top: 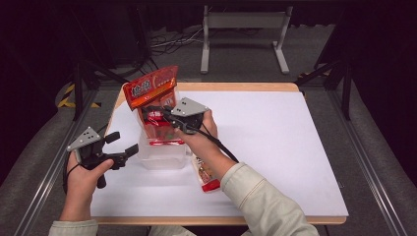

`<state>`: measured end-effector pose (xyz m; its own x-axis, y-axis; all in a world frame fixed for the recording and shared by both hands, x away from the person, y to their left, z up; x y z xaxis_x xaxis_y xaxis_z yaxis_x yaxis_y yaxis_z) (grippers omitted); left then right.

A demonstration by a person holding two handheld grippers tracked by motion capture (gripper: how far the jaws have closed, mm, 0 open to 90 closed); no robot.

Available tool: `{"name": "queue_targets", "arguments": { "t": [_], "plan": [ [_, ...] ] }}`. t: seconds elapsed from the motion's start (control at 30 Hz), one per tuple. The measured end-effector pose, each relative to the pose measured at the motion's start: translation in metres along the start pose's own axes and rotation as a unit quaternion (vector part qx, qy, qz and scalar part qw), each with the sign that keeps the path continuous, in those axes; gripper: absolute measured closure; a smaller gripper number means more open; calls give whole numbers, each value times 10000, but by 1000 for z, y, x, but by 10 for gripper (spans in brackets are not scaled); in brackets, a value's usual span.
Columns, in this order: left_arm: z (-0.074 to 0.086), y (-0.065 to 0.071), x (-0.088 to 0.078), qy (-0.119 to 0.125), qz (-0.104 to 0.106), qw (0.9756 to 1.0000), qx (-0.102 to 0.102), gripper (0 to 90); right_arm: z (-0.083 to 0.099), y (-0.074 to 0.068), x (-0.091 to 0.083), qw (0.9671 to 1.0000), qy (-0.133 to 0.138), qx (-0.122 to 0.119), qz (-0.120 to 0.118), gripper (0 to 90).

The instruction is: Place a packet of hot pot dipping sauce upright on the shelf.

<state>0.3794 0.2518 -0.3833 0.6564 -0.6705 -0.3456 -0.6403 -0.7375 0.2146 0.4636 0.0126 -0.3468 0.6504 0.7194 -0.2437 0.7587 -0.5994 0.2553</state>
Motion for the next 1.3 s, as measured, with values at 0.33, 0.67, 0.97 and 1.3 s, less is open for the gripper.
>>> {"name": "queue_targets", "arguments": {
  "t": [0.33, 0.67, 0.97, 1.3],
  "plan": [
    [0, 0, 0, -4, -4, 10000, -23, 83, 5, -7, 0, 9993, -116, 218, -291, 817],
    [0, 1, 2, -27, 19, 10000, 9, 83, 13, -10, -4, 9968, -344, 398, -606, 797],
    [1, 1, 2, -41, 8, 10000, -11, 83, 28, -7, -5, 9925, -556, 721, -817, 765],
    [0, 2, 4, -71, 40, 10000, 5, 83, 36, -4, -6, 9870, -609, 1118, -986, 601]
  ]
}}
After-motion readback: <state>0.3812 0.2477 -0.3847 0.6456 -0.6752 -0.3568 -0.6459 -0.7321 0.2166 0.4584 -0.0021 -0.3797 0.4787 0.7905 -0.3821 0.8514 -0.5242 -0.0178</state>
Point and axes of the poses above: each handheld gripper's, and its own axes: x roughly forward along the jaws, z roughly out of its underside, y roughly to its right, the point moved 3 cm from there along x, roughly forward along the jaws, and after that the axes turned 2 degrees about z, right-handed, at the moved point
